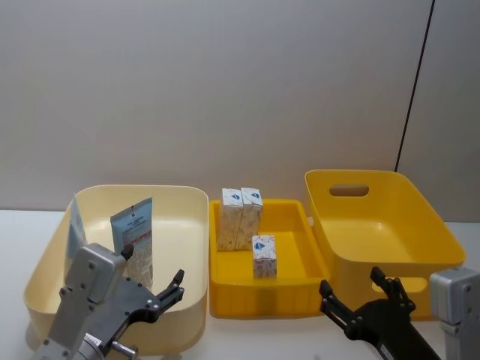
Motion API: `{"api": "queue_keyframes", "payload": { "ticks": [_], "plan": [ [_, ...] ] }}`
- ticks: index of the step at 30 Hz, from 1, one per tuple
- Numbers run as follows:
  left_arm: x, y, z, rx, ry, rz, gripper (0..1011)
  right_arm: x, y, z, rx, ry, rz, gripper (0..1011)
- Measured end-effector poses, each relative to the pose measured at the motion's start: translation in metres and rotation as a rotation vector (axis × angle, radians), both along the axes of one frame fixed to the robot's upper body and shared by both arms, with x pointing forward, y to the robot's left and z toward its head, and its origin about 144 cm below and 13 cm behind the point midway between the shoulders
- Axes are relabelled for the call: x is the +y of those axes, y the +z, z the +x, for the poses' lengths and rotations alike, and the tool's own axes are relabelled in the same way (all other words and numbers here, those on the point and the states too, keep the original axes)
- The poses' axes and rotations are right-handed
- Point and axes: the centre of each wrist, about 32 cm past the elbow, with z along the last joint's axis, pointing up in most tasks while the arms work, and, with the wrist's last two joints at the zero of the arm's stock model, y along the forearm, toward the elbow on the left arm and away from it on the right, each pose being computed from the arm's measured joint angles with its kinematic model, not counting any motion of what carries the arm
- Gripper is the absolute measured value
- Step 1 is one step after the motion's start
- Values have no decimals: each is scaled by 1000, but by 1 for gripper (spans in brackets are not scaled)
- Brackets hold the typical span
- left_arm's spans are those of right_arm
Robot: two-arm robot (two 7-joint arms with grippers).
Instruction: Bimanual collaborative sorting of washing and personal care products
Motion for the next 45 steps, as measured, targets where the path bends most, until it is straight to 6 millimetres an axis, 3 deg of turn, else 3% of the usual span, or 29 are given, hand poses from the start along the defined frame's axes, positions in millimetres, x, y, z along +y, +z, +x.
{"api": "queue_keyframes", "payload": {
  "ticks": [32,38,45],
  "plan": [
    [0,0,0,0,0,0,1003,0,0,0,1,0,0,1001],
    [0,0,0,0,0,0,1003,4,11,7,23,17,-8,1001],
    [0,0,0,0,0,0,1003,16,38,23,78,68,-39,1000]
  ]
}}
